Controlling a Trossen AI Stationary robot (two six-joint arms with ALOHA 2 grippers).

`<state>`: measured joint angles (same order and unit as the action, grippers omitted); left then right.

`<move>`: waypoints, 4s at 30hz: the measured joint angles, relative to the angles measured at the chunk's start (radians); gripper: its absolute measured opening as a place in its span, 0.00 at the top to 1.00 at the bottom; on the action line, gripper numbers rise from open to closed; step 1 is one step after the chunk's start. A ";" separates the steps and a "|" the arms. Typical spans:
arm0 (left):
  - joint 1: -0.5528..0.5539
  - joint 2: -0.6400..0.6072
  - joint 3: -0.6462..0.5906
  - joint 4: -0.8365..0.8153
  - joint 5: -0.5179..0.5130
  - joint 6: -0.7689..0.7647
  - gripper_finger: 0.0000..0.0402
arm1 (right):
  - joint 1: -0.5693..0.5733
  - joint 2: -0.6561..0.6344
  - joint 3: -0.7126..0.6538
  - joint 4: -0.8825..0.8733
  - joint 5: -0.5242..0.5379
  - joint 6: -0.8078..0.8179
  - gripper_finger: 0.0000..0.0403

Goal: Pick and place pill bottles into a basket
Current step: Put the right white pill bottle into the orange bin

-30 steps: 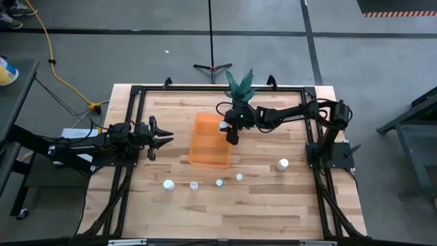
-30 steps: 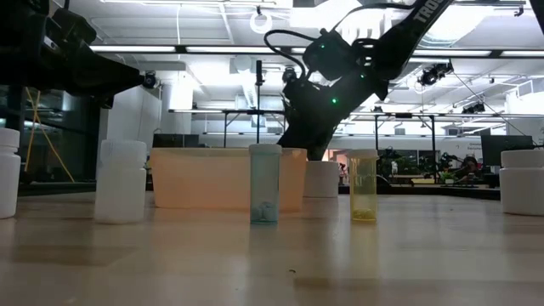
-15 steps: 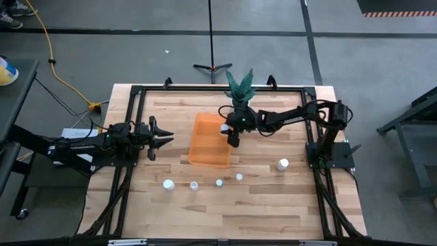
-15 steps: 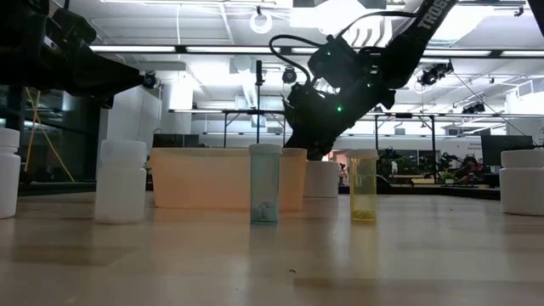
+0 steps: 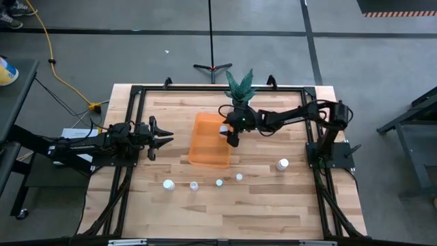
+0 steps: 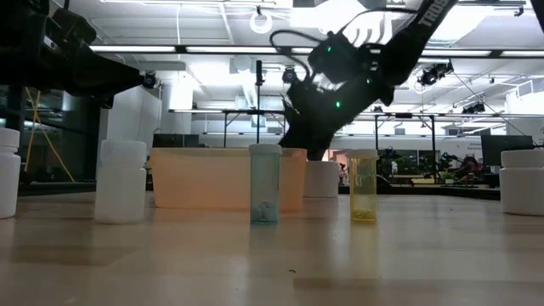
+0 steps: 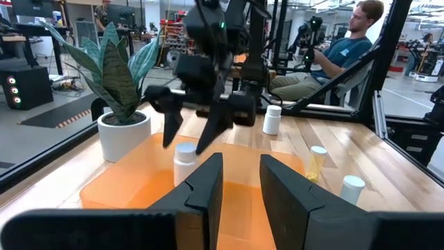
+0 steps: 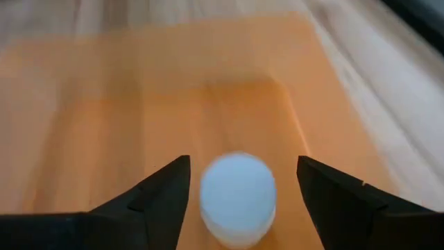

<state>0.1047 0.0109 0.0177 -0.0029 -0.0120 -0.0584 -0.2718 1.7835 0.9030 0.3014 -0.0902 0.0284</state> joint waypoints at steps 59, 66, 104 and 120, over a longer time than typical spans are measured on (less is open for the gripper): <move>0.000 0.000 0.000 0.000 0.000 0.000 0.67 | 0.756 -0.585 -0.166 -1.281 0.325 0.758 0.36; 0.000 0.000 0.000 0.000 0.000 0.000 0.67 | 0.756 -0.585 -0.194 -1.245 0.327 0.759 0.36; 0.000 0.000 0.000 0.000 0.000 -0.001 0.67 | 0.756 -0.585 -0.243 -1.138 0.352 0.687 0.58; 0.000 0.000 0.000 0.000 0.000 -0.001 0.67 | 0.720 -0.585 -0.068 -0.906 0.506 0.338 0.59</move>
<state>0.1047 0.0106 0.0177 -0.0025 -0.0123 -0.0589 0.4484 1.1980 0.8353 -0.6045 0.4161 0.3667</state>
